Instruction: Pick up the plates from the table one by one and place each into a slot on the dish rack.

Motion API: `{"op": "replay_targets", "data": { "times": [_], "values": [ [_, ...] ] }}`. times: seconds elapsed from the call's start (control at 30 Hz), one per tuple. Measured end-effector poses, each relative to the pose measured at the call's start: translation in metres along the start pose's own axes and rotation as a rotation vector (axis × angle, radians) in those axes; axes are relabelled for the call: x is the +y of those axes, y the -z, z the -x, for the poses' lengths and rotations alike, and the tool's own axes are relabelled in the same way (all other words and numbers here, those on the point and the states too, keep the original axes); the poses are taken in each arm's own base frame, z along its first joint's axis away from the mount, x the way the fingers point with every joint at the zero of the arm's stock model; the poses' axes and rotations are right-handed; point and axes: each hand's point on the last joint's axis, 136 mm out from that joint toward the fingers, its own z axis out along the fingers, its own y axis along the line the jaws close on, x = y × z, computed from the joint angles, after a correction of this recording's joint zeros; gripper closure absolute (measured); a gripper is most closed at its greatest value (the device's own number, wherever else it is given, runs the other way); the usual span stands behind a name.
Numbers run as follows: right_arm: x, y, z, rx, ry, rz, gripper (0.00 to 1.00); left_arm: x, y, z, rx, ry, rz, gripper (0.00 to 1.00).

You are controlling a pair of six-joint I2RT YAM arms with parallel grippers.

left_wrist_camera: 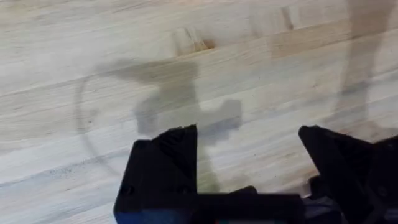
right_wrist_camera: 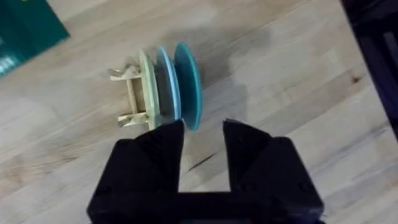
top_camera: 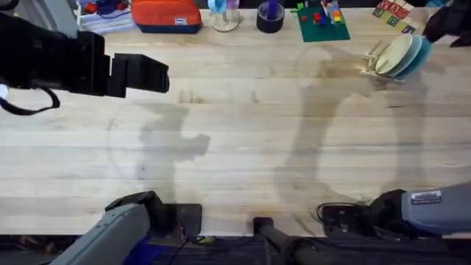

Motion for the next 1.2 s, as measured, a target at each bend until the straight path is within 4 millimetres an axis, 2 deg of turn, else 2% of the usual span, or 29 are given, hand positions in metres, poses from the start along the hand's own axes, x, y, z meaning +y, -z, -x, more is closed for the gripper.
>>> {"op": "replay_targets", "data": {
  "times": [0.03,0.33,0.4,0.53,0.6,0.87,1.03,1.2],
  "values": [
    [-0.005,0.023,0.002,-0.034,-0.006,0.003,0.558,0.0,0.0,0.0,0.0,0.0,0.0,0.008],
    [-0.017,0.08,-0.02,-0.043,-0.013,0.02,0.438,0.0,0.0,0.0,0.0,0.0,0.0,0.008],
    [-0.016,0.088,-0.026,-0.033,-0.014,0.042,0.375,0.0,0.0,0.0,0.0,0.0,0.0,0.008],
    [-0.009,0.102,-0.038,-0.014,-0.013,0.104,0.123,0.0,0.0,0.0,0.0,0.0,0.0,0.008],
    [-0.007,0.108,-0.045,0.0,-0.011,0.125,0.063,0.0,0.0,0.0,0.0,0.0,0.0,0.008],
    [-0.007,0.125,-0.074,0.078,0.0,0.157,0.038,0.0,0.0,0.0,0.0,0.0,0.0,0.008],
    [-0.006,0.142,-0.082,0.06,0.002,0.186,0.036,0.0,0.0,0.0,0.0,0.0,0.0,0.008],
    [-0.01,0.166,-0.087,-0.002,0.004,0.203,0.03,0.0,0.0,0.0,0.0,0.0,0.0,0.008]
  ]
}}
